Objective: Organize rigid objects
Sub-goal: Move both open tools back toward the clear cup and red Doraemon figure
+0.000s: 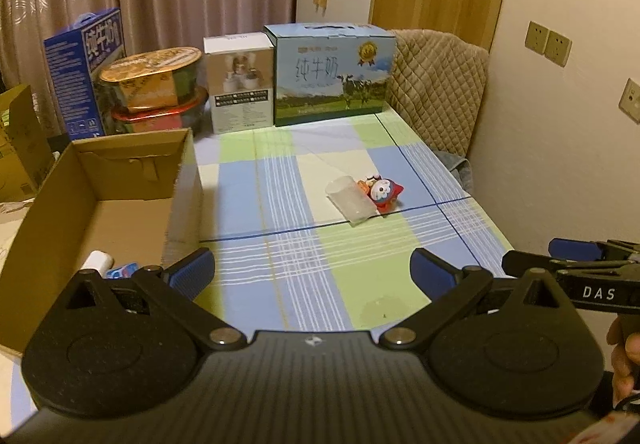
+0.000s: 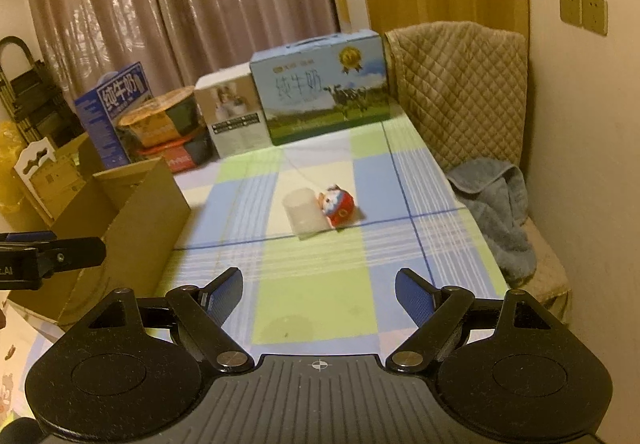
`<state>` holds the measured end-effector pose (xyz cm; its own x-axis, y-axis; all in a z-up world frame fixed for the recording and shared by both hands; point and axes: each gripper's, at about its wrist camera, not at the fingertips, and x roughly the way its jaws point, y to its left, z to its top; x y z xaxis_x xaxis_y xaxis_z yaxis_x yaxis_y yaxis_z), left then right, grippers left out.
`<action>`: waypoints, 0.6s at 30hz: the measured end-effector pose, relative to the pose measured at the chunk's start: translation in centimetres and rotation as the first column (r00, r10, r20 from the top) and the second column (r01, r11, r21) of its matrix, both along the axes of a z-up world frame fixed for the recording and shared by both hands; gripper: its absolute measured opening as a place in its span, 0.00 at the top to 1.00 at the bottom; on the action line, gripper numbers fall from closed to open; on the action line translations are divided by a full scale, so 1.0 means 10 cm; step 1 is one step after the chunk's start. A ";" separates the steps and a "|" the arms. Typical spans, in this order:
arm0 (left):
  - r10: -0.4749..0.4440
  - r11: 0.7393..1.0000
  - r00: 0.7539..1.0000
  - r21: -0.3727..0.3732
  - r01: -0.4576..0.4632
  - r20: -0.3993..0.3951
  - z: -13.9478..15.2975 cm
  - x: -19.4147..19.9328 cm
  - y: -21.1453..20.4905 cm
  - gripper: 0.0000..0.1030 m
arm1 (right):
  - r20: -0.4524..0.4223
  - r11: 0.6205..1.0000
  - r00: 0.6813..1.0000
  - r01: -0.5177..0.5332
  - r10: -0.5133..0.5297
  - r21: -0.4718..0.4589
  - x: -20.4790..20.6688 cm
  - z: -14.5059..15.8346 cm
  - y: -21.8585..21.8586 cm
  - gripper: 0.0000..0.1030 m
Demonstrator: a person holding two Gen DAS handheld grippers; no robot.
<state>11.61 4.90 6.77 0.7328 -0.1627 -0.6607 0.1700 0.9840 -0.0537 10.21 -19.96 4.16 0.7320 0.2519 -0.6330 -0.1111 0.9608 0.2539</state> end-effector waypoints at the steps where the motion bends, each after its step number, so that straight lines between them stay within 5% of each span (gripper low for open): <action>1: -0.003 1.000 1.000 -0.001 0.003 -0.005 -0.02 0.02 -0.03 0.01 | -0.003 1.000 1.000 0.004 -0.004 0.003 0.01 -0.02 -0.02 0.22; 18: 0.029 0.999 0.997 -0.027 -0.030 -0.065 -0.44 0.47 -0.21 0.01 | -0.025 0.999 0.999 0.043 -0.043 0.010 0.31 -0.29 -0.25 0.22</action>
